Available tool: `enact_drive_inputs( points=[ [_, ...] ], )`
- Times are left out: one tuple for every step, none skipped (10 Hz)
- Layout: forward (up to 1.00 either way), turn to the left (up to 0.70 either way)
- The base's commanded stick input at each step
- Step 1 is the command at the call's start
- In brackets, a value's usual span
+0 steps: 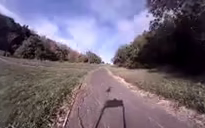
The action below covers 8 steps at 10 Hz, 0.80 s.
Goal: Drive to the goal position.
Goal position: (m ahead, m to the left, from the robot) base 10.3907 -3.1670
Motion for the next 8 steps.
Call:
enact_drive_inputs(
  points=[
    [0.70,0.01],
    [0.70,0.01],
    [0.70,0.01],
    [0.70,0.01],
    [0.70,0.10],
    [0.70,0.13],
    [0.70,0.14],
    [0.70,0.14]
  ],
)
